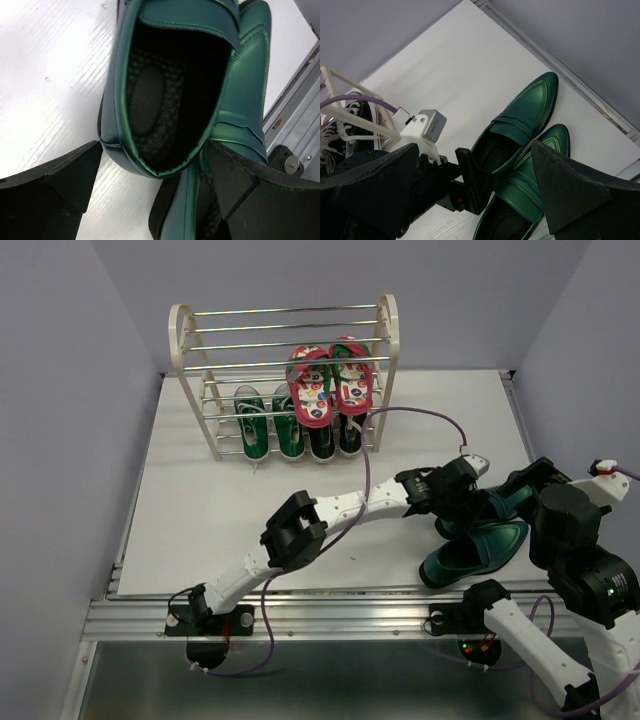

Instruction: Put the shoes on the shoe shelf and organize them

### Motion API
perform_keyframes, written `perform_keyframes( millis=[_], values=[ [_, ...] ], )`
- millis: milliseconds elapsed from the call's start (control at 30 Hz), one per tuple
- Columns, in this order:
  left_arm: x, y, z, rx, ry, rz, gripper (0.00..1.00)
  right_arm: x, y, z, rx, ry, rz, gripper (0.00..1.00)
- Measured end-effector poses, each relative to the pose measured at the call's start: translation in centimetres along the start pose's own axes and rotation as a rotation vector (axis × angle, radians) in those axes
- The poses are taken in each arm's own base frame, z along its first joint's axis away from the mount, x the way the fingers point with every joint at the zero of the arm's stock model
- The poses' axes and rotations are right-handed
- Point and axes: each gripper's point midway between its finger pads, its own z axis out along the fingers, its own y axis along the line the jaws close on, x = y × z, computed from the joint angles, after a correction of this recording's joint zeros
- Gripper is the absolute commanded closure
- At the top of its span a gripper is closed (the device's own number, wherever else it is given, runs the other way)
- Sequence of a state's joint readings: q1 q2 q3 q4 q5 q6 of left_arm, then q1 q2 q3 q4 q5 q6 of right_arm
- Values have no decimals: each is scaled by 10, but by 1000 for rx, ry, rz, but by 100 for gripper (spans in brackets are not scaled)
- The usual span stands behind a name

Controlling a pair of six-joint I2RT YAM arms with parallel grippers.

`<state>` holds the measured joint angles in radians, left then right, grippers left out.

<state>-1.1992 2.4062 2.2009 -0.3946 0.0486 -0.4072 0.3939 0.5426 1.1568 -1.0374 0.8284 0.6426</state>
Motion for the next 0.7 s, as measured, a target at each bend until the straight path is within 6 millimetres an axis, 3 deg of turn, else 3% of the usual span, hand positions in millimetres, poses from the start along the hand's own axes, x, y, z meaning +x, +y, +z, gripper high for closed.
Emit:
perform_keyframes(
  millis=[167, 700],
  values=[
    [-6, 13, 2, -7, -7, -85, 1, 3, 7, 3, -24, 12, -31, 0],
    [-12, 13, 1, 24, -43, -171, 2, 7, 20, 13, -58, 0, -77, 0]
  ],
)
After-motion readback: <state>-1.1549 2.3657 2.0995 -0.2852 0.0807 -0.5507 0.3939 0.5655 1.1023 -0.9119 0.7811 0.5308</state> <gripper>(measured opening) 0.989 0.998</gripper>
